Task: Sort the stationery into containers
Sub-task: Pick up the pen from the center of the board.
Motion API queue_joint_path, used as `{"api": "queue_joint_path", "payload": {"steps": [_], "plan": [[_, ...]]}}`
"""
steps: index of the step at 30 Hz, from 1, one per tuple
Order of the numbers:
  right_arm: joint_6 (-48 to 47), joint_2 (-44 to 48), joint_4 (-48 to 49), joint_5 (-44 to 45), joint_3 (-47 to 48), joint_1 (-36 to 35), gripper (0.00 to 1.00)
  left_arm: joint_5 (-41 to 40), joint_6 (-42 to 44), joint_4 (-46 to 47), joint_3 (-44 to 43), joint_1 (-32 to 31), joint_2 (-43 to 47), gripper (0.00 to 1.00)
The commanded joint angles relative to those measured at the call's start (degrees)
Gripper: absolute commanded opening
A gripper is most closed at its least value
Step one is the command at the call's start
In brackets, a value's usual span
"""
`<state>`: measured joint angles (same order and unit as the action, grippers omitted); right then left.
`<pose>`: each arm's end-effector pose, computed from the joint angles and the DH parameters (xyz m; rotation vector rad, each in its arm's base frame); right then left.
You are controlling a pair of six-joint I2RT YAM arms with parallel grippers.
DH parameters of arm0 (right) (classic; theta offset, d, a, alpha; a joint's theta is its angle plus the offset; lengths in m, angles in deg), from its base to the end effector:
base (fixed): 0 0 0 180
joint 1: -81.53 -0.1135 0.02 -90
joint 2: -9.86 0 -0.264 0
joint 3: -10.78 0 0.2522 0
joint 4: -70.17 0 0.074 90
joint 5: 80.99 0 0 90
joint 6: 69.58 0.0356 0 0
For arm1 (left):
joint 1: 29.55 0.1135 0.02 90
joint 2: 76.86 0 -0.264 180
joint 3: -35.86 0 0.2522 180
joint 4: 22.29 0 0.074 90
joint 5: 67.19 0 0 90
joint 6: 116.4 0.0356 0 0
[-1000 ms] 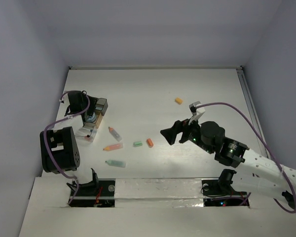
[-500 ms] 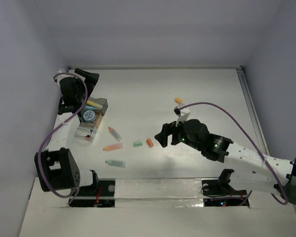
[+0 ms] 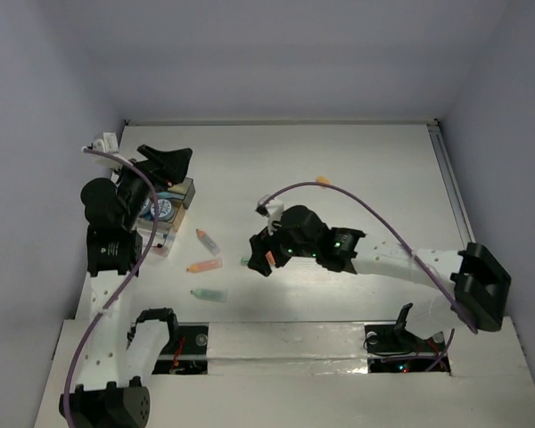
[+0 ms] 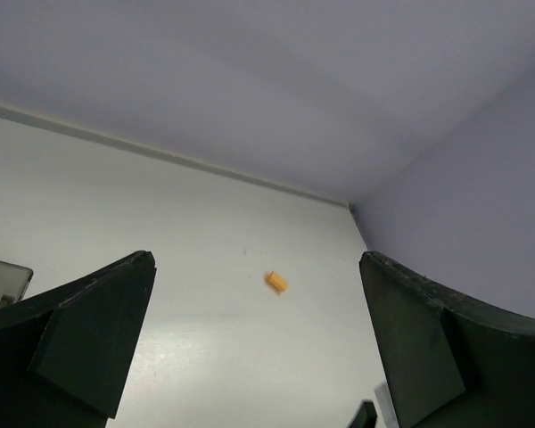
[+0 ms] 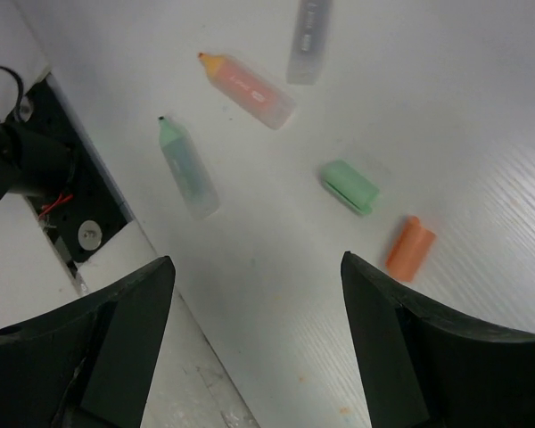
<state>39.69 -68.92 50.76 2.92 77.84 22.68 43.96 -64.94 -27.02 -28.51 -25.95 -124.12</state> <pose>0.1567 0.2666 0.2647 -0.8256 2.0949 0.8932 0.1870 -0.0011 0.4046 -0.1964 1.3973 -0.7578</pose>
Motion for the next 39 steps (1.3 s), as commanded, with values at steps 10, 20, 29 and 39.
{"api": "queue_joint_path", "payload": {"steps": [10,20,29,39], "plan": [[-12.0,-25.5,-3.8,0.1,23.1,-13.2,0.81,11.9,14.0,-8.8,4.7,-0.4,17.2,0.99],[-14.9,-41.0,-7.5,6.7,35.7,-16.8,0.77,10.0,16.4,-13.3,1.0,-5.2,18.2,0.99],[-16.1,-47.7,-9.9,10.6,41.7,-17.9,0.72,6.8,18.4,-12.8,3.1,-8.1,18.7,0.99],[-15.9,-47.8,-10.6,12.8,42.2,-18.4,0.24,2.6,19.0,-14.5,1.8,-8.1,18.8,0.99]]}}
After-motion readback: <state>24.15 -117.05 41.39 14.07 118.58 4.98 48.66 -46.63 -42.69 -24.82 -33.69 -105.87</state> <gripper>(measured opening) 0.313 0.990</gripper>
